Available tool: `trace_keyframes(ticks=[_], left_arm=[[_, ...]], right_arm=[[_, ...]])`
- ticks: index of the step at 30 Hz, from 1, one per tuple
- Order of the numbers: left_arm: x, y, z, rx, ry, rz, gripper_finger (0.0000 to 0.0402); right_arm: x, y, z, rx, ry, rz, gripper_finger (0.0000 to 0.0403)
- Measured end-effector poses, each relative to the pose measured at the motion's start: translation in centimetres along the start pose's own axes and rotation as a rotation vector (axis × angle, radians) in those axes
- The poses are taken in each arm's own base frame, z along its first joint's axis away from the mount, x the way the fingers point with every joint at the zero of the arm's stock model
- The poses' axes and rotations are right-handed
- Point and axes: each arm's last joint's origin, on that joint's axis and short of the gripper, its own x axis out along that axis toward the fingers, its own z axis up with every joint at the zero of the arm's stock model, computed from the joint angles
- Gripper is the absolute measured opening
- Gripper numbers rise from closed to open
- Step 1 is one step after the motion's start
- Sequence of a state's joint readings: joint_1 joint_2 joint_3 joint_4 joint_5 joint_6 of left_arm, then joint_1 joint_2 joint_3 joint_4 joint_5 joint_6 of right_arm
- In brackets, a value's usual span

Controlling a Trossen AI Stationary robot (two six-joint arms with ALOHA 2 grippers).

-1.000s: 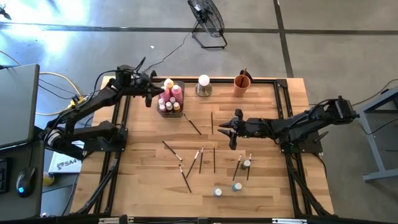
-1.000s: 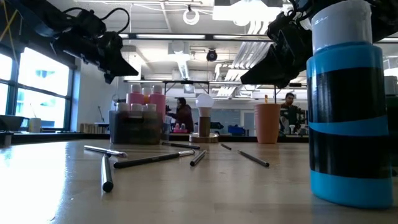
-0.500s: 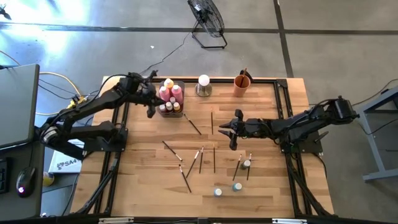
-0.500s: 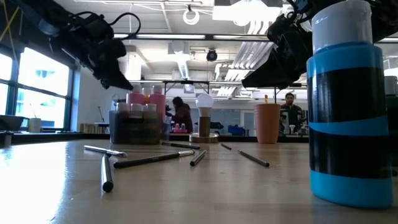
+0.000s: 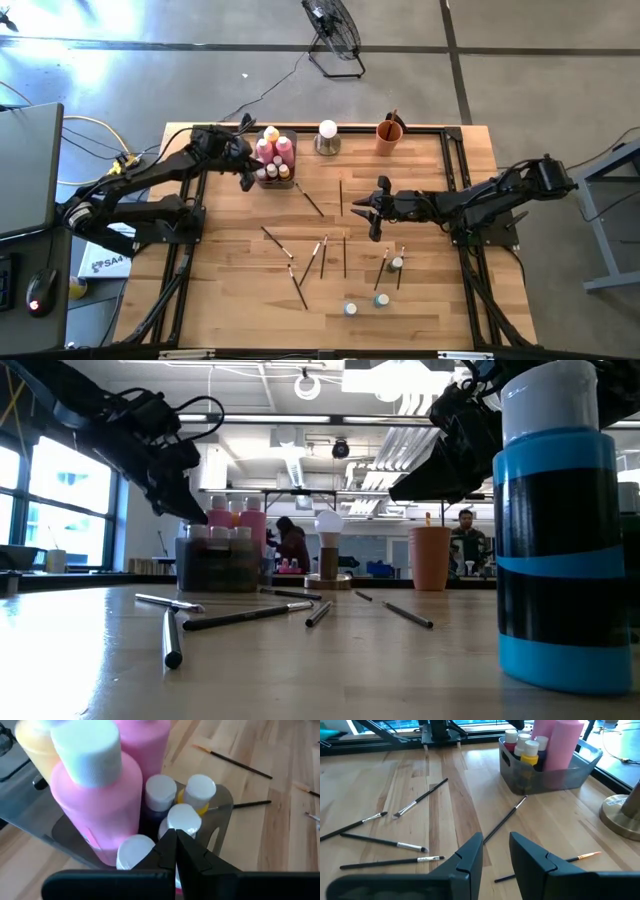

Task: Pick & Place Paint Supplies
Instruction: Adjust the large pink paint bottles

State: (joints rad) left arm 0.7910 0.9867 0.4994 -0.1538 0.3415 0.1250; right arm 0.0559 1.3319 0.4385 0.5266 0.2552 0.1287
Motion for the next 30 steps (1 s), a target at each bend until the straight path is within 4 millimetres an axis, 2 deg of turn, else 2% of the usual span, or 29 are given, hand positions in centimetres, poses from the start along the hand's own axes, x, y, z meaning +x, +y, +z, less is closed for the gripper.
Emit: trace_keyframes(ticks=[4,11,30], left_arm=[[0.35,0.03,-0.69,-0.005,-0.028,-0.001,0.0],[0.33,0.06,-0.14,0.017,-0.094,-0.003,0.0],[0.7,0.49,-0.18,0.006,-0.083,0.096,0.0]], right_arm=[[0.0,-0.01,0.0,-0.002,0.0,-0.004,0.0091],[0.0,-0.01,0.0,-0.002,-0.001,-0.004,0.0091],[0.0,-0.02,0.0,-0.003,-0.001,-0.005,0.0091]])
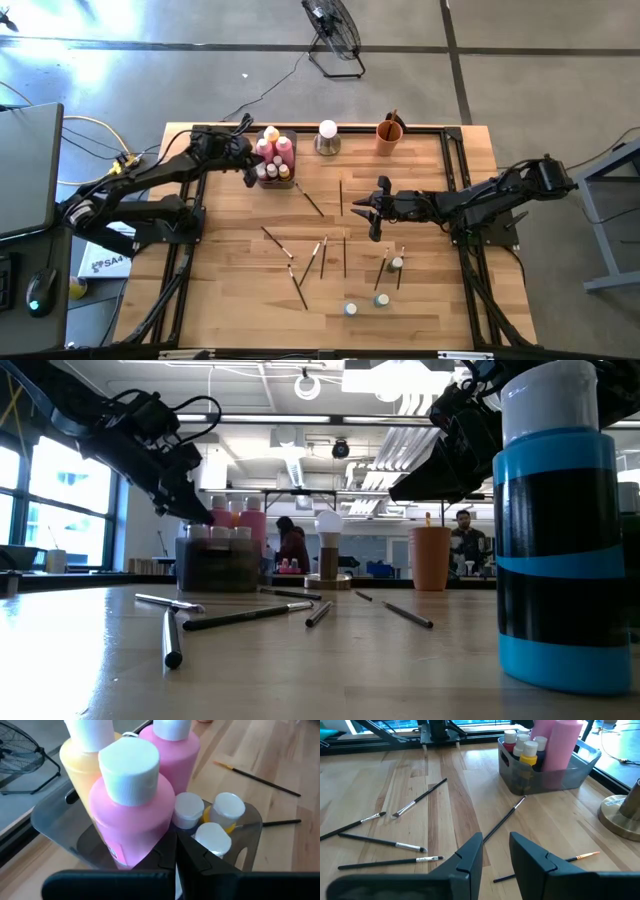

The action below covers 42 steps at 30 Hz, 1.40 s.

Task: Pick & Place Paint Supplies
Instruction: Adjust the large pink paint bottles

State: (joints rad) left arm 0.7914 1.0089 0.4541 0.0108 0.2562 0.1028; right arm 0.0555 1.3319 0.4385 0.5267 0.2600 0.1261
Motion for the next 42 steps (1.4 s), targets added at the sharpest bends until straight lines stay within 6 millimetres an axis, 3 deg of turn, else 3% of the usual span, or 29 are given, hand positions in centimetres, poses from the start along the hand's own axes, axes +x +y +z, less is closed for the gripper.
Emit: trace_keyframes(ticks=[14,30,42], left_arm=[[2.1,0.5,-0.1,0.003,-0.017,0.005,0.0],[2.1,0.5,-0.3,-0.005,0.008,0.0,0.0],[0.9,0.3,0.1,0.003,-0.023,0.023,0.0]], right_arm=[[0.0,0.0,0.0,0.0,0.0,0.0,0.0091],[0.0,0.0,0.0,0.0,0.0,0.001,0.0091],[0.0,0.0,0.0,0.0,0.001,0.001,0.0091]])
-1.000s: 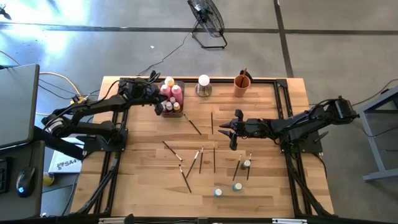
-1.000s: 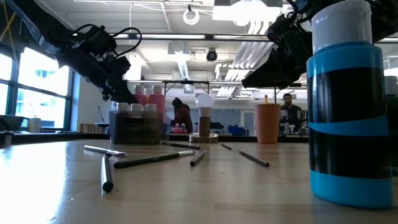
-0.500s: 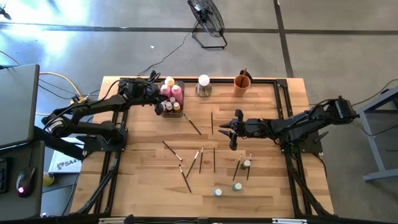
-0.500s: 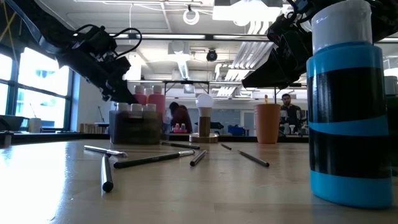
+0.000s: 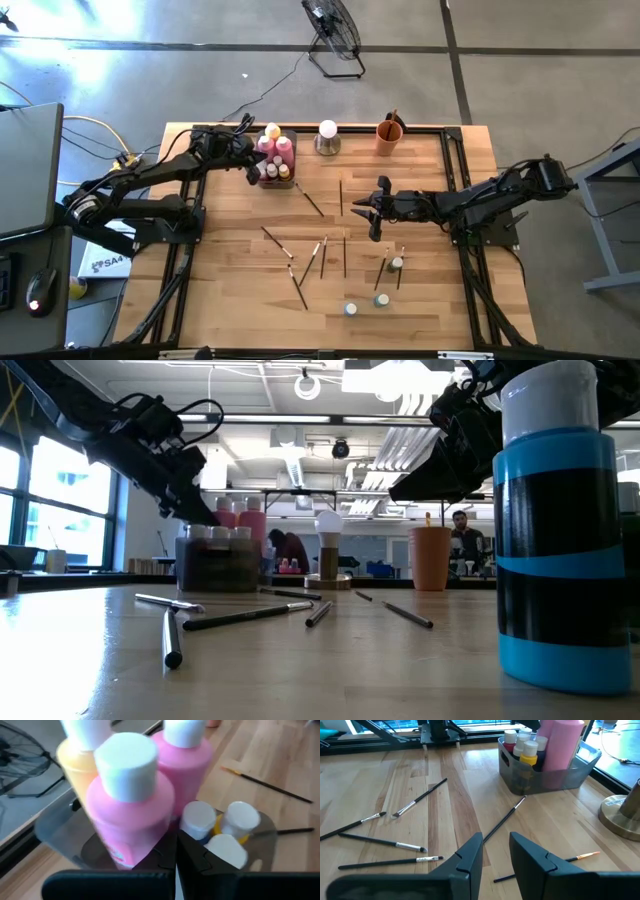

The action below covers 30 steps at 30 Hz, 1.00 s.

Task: Pick & Place Paint Supplies
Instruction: Adjust the large pink paint bottles

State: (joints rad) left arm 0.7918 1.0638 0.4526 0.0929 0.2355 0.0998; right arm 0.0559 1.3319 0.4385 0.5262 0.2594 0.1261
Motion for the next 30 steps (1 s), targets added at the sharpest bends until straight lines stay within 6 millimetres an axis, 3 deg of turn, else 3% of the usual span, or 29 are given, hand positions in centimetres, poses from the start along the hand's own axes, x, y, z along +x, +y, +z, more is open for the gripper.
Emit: trace_keyframes(ticks=[20,30], left_arm=[[0.0,0.3,0.0,0.026,0.005,0.094,0.0],[1.2,0.7,-0.3,0.025,0.02,0.137,0.0]], right_arm=[[0.0,0.0,0.0,0.0,0.0,0.0,0.0091],[0.0,0.0,0.0,0.001,-0.001,0.0,0.0091]])
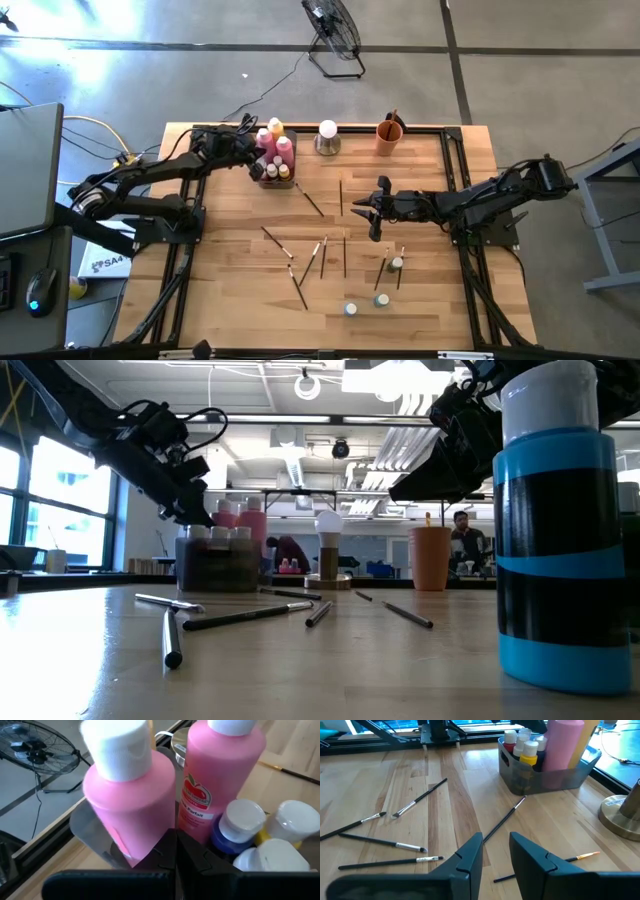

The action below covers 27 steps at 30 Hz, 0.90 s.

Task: Pick & Place Paint Supplies
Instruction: Adjust the large pink paint bottles

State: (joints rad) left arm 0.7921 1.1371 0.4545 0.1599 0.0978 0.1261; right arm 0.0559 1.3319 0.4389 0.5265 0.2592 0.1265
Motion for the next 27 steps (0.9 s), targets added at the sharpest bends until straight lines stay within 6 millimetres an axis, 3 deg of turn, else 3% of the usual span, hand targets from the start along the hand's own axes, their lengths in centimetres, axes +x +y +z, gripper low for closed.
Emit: trace_keyframes(ticks=[9,19,27], left_arm=[[1.2,0.0,-0.1,-0.005,-0.014,-0.027,0.0],[1.3,0.1,-0.1,-0.002,-0.013,-0.006,0.0],[1.3,-0.2,0.1,-0.022,-0.027,-0.094,0.0]], right_arm=[[0.0,0.0,0.0,0.0,0.0,0.0,0.0091],[0.0,0.0,0.0,0.0,0.0,0.0,0.0091],[0.0,0.0,0.0,0.0,0.0,0.0,0.0091]])
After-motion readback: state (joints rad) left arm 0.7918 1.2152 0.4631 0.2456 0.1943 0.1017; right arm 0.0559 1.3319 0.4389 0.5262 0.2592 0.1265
